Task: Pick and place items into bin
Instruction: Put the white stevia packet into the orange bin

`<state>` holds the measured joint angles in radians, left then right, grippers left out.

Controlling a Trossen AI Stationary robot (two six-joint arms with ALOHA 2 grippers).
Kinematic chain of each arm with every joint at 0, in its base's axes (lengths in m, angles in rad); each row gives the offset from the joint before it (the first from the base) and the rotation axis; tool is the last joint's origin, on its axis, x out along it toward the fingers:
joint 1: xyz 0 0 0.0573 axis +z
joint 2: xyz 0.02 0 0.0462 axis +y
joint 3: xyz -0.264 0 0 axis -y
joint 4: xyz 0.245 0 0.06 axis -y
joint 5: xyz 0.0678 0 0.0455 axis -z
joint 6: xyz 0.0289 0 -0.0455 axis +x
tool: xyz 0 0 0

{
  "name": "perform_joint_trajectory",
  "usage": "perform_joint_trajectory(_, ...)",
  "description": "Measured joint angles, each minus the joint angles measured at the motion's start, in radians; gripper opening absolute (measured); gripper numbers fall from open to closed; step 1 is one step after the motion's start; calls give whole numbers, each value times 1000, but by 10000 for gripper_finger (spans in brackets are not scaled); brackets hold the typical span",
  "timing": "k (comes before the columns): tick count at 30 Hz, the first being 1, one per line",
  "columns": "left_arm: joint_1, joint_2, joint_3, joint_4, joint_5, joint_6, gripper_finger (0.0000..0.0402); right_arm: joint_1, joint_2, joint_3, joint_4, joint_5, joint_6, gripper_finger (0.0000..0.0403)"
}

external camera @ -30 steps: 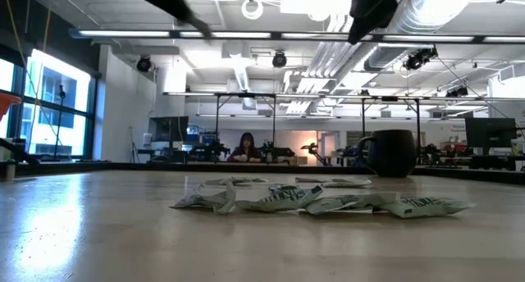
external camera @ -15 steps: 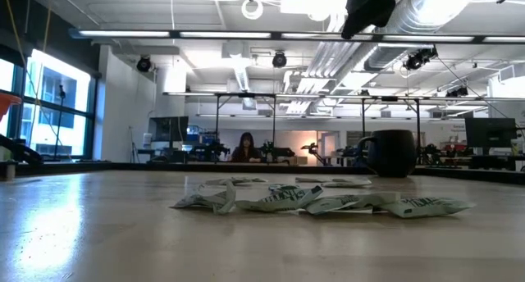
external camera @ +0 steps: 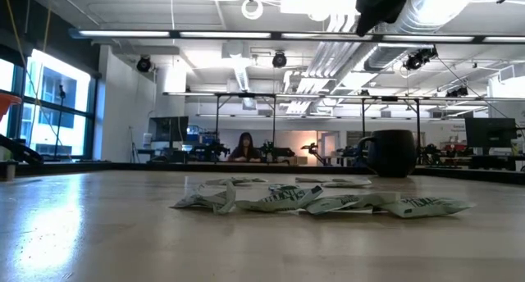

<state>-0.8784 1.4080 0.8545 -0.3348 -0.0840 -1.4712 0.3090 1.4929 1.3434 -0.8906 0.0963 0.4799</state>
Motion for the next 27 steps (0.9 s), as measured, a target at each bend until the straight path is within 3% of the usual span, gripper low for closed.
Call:
perform_joint_trajectory(6,2,-51,37,-88,-74,47,100,79,57,-1,-93,8,-112,249)
perform_joint_trajectory(11,2,-120,43,-104,-172,107,115,153,180,-1,-70,-18,-243,245)
perform_joint_trajectory(17,17,-233,44,-239,-289,114,117,218,304,-2,31,3,-286,235)
perform_joint_trajectory(22,70,-318,44,-316,-293,155,117,220,388,-2,193,4,-274,232)
perform_joint_trajectory(27,80,-374,44,-329,-260,224,117,214,448,-2,218,14,-191,233)
